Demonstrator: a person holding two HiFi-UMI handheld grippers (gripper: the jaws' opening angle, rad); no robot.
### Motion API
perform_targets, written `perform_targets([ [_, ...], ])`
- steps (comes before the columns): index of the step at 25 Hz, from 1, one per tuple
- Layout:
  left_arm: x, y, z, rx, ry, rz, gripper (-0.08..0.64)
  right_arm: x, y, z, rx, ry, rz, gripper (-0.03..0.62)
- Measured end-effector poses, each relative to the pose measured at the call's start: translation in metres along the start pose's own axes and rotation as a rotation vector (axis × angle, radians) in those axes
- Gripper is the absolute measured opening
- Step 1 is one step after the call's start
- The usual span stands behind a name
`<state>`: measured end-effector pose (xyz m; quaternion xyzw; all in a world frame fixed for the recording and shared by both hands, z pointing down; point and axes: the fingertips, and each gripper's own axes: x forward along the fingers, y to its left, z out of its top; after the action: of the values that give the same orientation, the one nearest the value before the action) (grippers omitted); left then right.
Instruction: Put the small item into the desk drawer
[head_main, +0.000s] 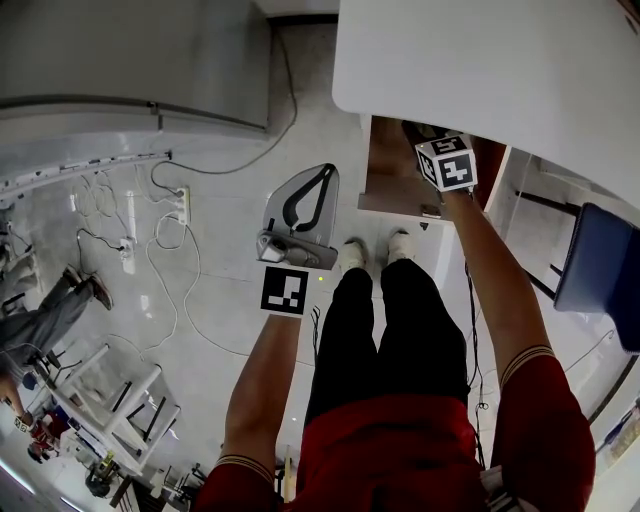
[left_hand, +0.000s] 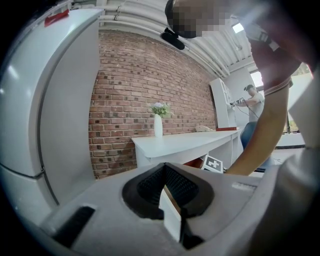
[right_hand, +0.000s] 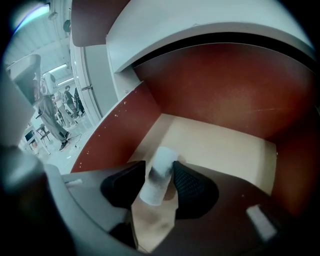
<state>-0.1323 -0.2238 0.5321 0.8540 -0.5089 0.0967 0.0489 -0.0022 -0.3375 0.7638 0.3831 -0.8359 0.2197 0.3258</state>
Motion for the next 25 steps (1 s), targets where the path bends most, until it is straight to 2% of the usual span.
perform_targets([
  [13, 0.002, -0.005, 0.018, -0.002, -0.026, -0.026, 0.006, -0.045, 0.019, 0.025, -0.067, -0.048, 0.019, 0.179],
  [20, -0.003, -0.019, 0.038, -0.017, -0.055, -0.050, 0.006, -0.103, 0.041, 0.050, -0.092, -0.110, 0.061, 0.111],
  [25, -0.010, -0.034, 0.062, 0.005, -0.064, -0.075, 0.005, -0.159, 0.067, 0.073, -0.111, -0.185, 0.105, 0.047],
])
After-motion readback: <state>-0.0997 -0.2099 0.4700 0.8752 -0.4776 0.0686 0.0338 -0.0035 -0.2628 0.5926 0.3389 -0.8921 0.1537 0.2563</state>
